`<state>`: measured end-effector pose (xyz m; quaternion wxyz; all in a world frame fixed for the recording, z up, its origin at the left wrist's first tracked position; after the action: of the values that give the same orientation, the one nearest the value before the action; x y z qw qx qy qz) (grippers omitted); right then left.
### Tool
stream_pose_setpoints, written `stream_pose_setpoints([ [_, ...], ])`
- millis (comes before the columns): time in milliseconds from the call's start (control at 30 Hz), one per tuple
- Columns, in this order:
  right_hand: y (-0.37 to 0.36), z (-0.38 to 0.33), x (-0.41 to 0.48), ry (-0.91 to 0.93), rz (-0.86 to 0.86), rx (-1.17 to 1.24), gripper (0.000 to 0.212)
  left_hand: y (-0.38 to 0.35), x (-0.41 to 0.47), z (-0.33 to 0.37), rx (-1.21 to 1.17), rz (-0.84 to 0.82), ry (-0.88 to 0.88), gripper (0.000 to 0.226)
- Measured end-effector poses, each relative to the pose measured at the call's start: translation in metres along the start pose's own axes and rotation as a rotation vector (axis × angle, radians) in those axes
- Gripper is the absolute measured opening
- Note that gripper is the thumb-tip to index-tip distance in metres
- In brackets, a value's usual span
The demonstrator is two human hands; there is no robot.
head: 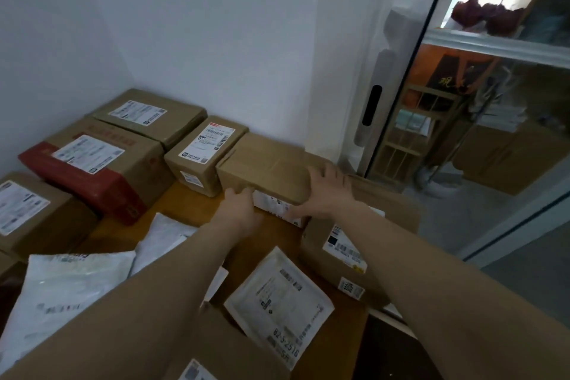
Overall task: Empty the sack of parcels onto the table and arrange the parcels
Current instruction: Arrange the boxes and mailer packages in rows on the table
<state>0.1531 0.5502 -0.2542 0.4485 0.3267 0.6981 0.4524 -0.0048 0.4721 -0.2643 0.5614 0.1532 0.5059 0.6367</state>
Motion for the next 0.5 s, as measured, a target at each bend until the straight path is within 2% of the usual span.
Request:
stream_pose_setpoints([
  [100,-0.002,-0.004,0.024,-0.014,-0.094,-0.106,0.142,0.006,0.017,-0.008,-0.092,0.041,0.051,0.064],
  [200,-0.005,-0.011,0.038,-0.002,-0.135,-0.160,0.145,0.011,0.032,-0.021,-0.276,0.062,0.124,0.071],
  [300,-0.004,-0.015,0.048,0.001,-0.131,-0.207,0.141,0.010,0.048,-0.034,-0.467,0.079,0.164,0.068],
  [400,-0.001,-0.018,0.053,-0.003,-0.125,-0.188,0.133,0.011,0.054,-0.047,-0.719,0.114,0.306,0.059],
  [500,0.006,-0.019,0.053,0.003,-0.125,-0.131,0.121,0.005,0.049,-0.053,-1.046,0.160,0.472,0.067],
])
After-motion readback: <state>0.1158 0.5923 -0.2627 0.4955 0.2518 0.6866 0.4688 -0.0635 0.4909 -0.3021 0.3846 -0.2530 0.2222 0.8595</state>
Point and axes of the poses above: each hand's wrist, its own x-axis towards the middle knuckle, its own y-axis out of the back of the hand, z = x × y, the point moved 8 cm from there along x, towards the middle knuckle, and after that the axes turned 4 degrees about -x, right-handed, at the moved point
